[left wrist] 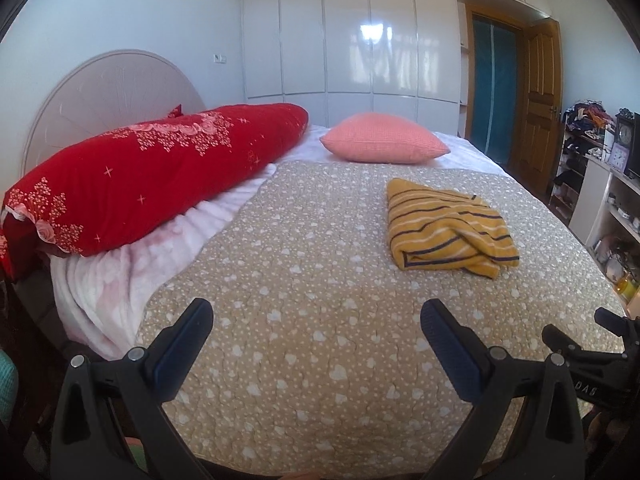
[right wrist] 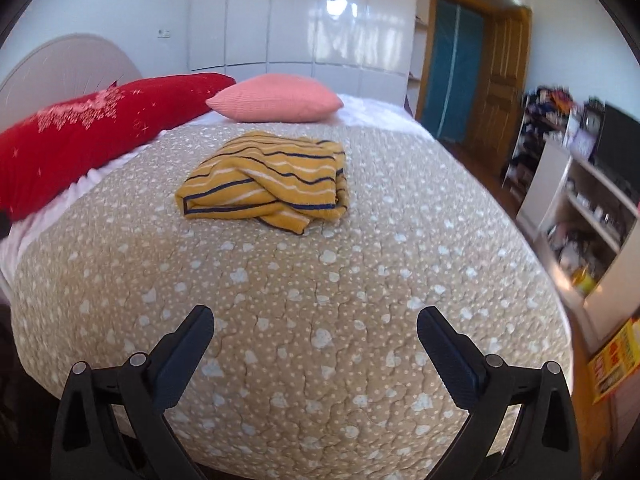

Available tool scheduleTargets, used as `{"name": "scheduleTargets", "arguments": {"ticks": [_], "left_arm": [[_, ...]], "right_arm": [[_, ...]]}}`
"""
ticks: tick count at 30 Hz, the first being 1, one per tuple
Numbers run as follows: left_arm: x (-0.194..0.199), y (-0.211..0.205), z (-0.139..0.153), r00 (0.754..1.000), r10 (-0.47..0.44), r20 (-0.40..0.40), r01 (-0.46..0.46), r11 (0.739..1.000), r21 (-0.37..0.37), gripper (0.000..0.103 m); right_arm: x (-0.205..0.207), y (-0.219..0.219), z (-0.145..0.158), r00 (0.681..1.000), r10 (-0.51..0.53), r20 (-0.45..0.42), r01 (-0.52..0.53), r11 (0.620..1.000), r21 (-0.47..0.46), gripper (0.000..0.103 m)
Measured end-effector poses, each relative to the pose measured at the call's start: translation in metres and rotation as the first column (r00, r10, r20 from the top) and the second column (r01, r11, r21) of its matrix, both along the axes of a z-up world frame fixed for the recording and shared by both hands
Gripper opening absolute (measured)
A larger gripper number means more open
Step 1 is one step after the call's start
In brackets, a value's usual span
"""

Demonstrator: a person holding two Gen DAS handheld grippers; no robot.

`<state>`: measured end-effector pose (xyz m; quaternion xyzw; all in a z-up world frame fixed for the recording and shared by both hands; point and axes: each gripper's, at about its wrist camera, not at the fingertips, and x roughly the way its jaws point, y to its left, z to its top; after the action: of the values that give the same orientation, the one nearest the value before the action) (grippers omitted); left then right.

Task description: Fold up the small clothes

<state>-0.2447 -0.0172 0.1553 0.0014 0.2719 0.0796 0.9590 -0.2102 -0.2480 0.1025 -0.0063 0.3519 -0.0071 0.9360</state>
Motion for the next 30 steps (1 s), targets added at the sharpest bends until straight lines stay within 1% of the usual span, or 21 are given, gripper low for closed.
{"name": "scheduleTargets", "arguments": {"ticks": [2,5,7,8,10,13,19,24,30], "left_arm": [[-0.001,0.002,0.003,0.999,0.023,0.022,-0.024,0.999,0.024,0.103],[-0.003,0.003,0.007,0.997,0.051,0.054,-0.053,0.997,0.052,0.103],[-0.003,0.002,0.006,0.998,0.038,0.043,-0.040,0.998,0.042,0.103],[-0.002,0.001,0.005,0.999,0.027,0.034,-0.028,0.999,0.041,0.103],[-0.001,-0.006,0.000,1.000,0.006,0.018,-0.006,0.998,0.055,0.103],[0.000,-0.015,-0.005,1.000,-0.021,0.002,0.021,0.997,0.069,0.103],[0.000,-0.022,-0.013,0.999,-0.047,-0.015,0.049,0.995,0.092,0.103],[0.004,-0.021,-0.021,0.998,-0.046,-0.046,0.050,0.995,0.088,0.103],[0.004,-0.022,-0.027,0.995,-0.061,-0.075,0.067,0.995,0.075,0.103]], "right_arm": [[0.004,0.000,0.002,1.000,-0.001,-0.003,0.001,1.000,-0.003,0.103],[0.002,0.008,0.007,0.999,-0.017,0.044,0.023,0.990,-0.142,0.103],[-0.001,0.014,0.006,0.998,-0.019,0.068,0.035,0.970,-0.241,0.103],[0.000,0.015,0.004,0.998,-0.010,0.062,0.026,0.967,-0.254,0.103],[-0.001,0.016,-0.002,0.999,0.019,0.029,-0.012,0.975,-0.223,0.103],[-0.003,0.018,-0.010,1.000,0.030,0.001,-0.029,0.982,-0.185,0.103],[-0.003,0.021,-0.022,0.999,0.035,-0.035,-0.040,0.986,-0.164,0.103],[-0.004,0.022,-0.028,0.998,0.035,-0.054,-0.043,0.987,-0.154,0.103],[-0.004,0.020,-0.036,0.996,0.033,-0.086,-0.043,0.992,-0.118,0.103]]}}
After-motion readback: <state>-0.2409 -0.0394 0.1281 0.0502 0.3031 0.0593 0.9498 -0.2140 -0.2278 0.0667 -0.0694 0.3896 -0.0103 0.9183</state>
